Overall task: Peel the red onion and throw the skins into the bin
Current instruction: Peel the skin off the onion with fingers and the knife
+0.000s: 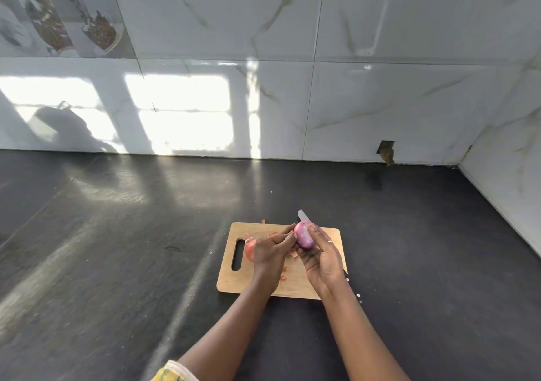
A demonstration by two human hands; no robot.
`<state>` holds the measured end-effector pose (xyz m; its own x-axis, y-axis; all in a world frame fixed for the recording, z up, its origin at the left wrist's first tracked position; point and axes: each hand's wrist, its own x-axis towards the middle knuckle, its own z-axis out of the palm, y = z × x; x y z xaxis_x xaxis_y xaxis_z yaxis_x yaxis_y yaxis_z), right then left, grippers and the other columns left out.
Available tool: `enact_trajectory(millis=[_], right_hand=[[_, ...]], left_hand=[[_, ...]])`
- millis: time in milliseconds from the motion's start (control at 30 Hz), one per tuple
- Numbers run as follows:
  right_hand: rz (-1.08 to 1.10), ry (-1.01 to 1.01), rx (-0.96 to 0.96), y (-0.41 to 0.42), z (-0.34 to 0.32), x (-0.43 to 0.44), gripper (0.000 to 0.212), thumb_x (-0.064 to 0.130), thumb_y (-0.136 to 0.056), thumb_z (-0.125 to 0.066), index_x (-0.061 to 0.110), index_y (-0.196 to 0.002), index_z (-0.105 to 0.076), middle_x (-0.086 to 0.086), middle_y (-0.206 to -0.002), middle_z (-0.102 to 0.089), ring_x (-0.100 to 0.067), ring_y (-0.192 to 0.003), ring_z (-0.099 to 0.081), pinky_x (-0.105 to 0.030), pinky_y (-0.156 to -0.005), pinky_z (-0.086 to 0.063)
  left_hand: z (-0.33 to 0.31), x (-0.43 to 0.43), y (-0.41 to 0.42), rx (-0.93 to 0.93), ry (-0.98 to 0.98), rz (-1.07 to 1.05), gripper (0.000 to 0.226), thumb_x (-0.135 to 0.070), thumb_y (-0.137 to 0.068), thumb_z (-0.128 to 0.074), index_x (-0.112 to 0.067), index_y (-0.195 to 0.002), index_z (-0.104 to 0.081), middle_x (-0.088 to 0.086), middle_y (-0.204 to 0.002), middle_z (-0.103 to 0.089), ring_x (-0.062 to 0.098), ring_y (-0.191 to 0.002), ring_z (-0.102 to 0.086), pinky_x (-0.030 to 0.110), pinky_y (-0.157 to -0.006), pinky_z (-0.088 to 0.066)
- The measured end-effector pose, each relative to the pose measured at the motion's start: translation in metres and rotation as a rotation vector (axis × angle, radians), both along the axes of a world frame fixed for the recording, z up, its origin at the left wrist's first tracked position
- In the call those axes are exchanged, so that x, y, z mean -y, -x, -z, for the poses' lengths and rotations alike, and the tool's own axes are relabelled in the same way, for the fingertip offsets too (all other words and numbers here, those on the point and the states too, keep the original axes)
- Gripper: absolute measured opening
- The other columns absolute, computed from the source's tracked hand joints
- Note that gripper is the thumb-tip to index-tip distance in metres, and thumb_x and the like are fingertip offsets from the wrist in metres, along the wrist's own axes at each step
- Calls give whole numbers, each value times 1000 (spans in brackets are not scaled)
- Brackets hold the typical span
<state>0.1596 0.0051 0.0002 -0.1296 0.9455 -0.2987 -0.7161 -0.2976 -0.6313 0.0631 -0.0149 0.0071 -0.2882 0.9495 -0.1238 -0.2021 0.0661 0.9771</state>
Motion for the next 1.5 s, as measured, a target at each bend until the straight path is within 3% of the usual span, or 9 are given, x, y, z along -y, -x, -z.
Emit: enact_trajectory(millis=[267,400,567,833,967,1100,1300,1400,1500], right_hand=[[12,17,-9,0,-1,3,32,11,-92,-55,3,-122,-60,-15,-105,-66,-16,-71,-67,-21,-57,-56],[30,54,-68,0,-5,5,26,9,-91,-55,1,-115,-60,-16,-96,-68,-17,-68,-68,-21,-57,-56],[20,37,-48,2,-6,6,16,9,-92,-54,6,-106,-61,-14,-95,-69,-16,-70,-67,-21,-56,-55],[31,-1,-52,3,-7,8,21,6,-92,-53,4,-113,-56,-9,-94,-72,-20,-74,-68,-24,-58,-57],[25,-27,-31,2,-9,9,13,6,-92,-52,9,-102,-60,-7,-91,-72,-19,-68,-67,-25,-54,-56],[4,-26,-63,2,-9,10,19,10,-92,-50,10,-106,-62,-6,-91,-72,-18,-67,-65,-24,-55,-55],[-6,41,-141,-2,-6,12,20,8,-93,-45,8,-104,-62,-11,-99,-69,-20,-58,-66,-22,-48,-53],[-31,82,-182,-4,-7,11,26,-1,-89,-41,7,-102,-63,-20,-94,-63,-24,-53,-61,-23,-46,-52],[-64,135,-245,-8,-4,8,38,-5,-95,-28,3,-115,-59,-26,-95,-55,-25,-52,-58,-23,-45,-51]], left_hand=[[-6,3,2,-69,3,-9,20,-6,-81,-65,-7,-100,-72,2,-92,-74,10,-86,-69,24,-81,-54],[-9,7,1,58,-12,-6,14,-11,-83,-65,0,-88,-73,-3,-65,-69,8,-61,-61,24,-64,-47],[-9,10,0,-8,-31,6,22,-11,-76,-73,-11,-98,-72,-3,-92,-74,12,-91,-69,24,-86,-54],[-14,12,-2,-246,-65,-75,20,-7,-82,-65,-9,-100,-72,3,-100,-72,-2,-87,-66,6,-78,-47],[-9,12,-2,-484,-69,-134,9,-27,-77,-68,-32,-81,-74,-17,-70,-72,-3,-66,-65,45,-105,-37],[-11,13,-1,-515,-18,-139,21,-34,-74,-66,-54,-68,-66,-27,-60,-66,-3,-59,-63,55,-102,-38],[-13,12,-1,-568,3,-124,10,-26,-77,-66,-22,-73,-75,-13,-58,-68,5,-61,-65,42,-84,-51],[-9,10,2,-621,12,-177,11,-22,-79,-66,-18,-74,-75,-7,-65,-72,8,-61,-64,46,-96,-45],[-11,11,7,-603,47,-178,12,-16,-82,-65,-10,-85,-75,4,-79,-74,7,-67,-61,25,-84,-48]])
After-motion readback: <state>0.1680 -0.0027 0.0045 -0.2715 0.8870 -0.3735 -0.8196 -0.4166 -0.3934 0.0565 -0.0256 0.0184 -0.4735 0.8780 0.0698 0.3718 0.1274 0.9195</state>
